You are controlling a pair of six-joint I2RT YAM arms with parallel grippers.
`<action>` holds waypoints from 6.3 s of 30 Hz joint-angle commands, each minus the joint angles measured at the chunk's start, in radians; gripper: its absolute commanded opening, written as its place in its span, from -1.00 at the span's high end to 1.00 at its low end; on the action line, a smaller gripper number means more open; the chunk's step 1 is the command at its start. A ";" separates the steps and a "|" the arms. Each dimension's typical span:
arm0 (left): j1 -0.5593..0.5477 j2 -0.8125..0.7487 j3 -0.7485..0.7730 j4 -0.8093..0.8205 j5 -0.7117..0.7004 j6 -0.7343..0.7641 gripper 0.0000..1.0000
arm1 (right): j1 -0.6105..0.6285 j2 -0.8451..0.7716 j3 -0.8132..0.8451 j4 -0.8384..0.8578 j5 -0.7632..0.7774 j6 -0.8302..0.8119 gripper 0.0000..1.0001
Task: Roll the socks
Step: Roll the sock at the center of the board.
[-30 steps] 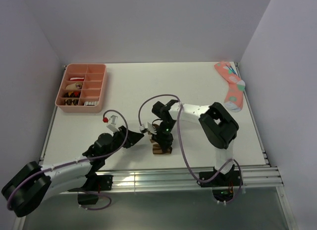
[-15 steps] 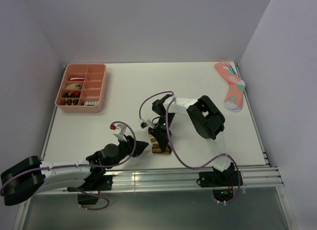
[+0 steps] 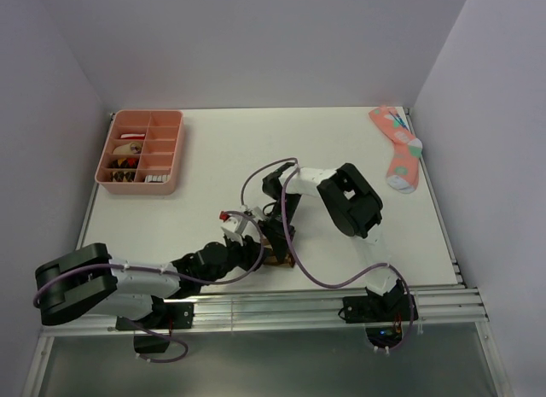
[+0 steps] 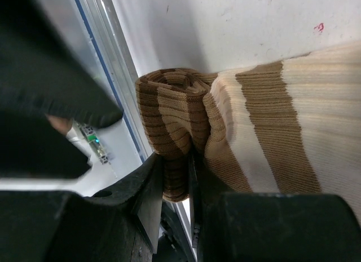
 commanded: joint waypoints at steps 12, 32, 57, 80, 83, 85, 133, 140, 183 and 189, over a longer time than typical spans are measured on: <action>-0.009 0.209 0.142 0.065 0.134 0.158 0.05 | -0.036 0.098 0.039 -0.056 0.050 -0.100 0.56; 0.030 0.312 0.107 0.118 0.239 0.107 0.05 | -0.065 0.091 0.013 -0.059 0.054 -0.103 0.55; 0.031 0.411 0.179 -0.001 0.302 0.081 0.99 | -0.098 -0.030 -0.064 0.134 0.099 0.053 0.29; 0.180 0.457 0.203 -0.118 0.479 -0.097 0.99 | -0.336 -0.656 -0.245 0.460 0.170 0.134 -0.03; 0.195 0.476 0.234 -0.169 0.548 -0.107 0.99 | -0.329 -0.716 -0.304 0.434 0.128 0.014 -0.03; 0.224 0.511 0.246 -0.164 0.627 -0.120 0.99 | -0.306 -0.751 -0.375 0.434 0.120 -0.037 -0.03; 0.346 0.753 0.326 -0.231 0.935 -0.264 0.99 | 0.342 -1.027 -0.989 0.940 0.653 -0.086 -0.08; 0.353 0.769 0.326 -0.202 0.954 -0.273 0.99 | 0.342 -0.994 -0.989 0.987 0.645 -0.078 0.13; 0.367 0.151 0.271 -0.492 0.242 -0.332 0.24 | 0.337 -0.768 -0.823 0.793 0.555 -0.055 0.63; 0.367 0.223 0.300 -0.428 0.302 -0.290 0.21 | 0.337 -0.770 -0.815 0.785 0.555 -0.055 0.63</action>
